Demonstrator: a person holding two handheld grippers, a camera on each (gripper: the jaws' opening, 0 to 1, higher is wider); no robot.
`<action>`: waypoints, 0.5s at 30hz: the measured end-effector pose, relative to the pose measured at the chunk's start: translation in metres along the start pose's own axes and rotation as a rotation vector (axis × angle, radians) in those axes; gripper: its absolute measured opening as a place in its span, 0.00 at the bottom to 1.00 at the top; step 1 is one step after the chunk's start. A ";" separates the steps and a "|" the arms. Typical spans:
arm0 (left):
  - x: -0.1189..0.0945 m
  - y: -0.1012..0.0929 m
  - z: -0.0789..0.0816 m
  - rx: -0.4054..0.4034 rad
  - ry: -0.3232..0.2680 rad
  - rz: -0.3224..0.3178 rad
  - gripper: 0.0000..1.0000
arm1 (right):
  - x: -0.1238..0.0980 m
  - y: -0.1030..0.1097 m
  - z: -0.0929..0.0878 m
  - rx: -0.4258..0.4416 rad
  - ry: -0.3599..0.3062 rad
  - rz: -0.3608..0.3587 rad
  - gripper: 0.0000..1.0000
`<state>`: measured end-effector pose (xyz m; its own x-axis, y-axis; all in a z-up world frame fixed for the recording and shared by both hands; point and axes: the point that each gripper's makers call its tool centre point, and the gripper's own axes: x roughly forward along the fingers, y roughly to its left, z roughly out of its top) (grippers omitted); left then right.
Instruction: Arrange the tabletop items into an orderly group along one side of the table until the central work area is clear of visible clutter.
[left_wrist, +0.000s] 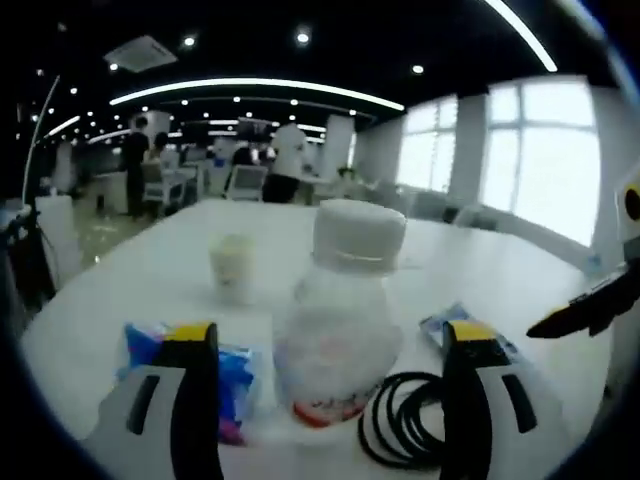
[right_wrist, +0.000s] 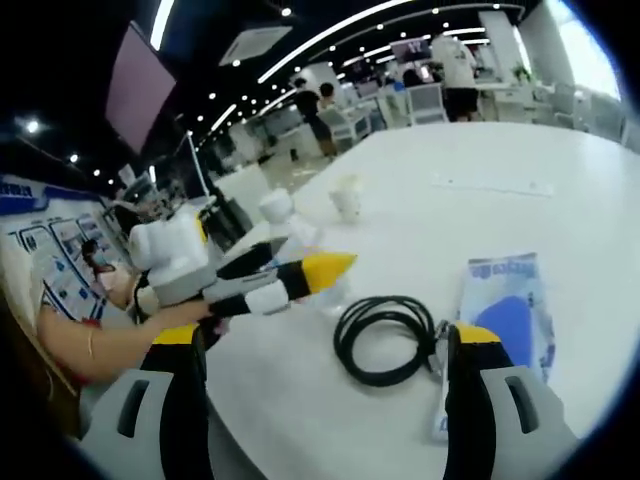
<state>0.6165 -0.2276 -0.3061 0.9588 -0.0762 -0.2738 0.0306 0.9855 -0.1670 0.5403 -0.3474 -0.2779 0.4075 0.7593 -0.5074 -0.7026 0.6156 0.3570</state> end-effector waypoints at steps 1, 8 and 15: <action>-0.001 0.001 -0.001 0.006 -0.005 0.019 0.82 | -0.001 -0.002 0.001 0.000 -0.002 -0.004 0.99; -0.001 -0.003 0.003 -0.014 -0.061 0.031 0.80 | -0.006 -0.012 0.001 0.009 -0.006 -0.036 0.99; 0.000 -0.003 0.000 -0.013 -0.050 0.032 0.67 | -0.008 -0.015 0.001 0.014 -0.005 -0.045 0.99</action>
<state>0.6167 -0.2302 -0.3062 0.9722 -0.0363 -0.2312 -0.0040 0.9852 -0.1716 0.5481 -0.3630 -0.2789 0.4414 0.7319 -0.5191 -0.6755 0.6519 0.3446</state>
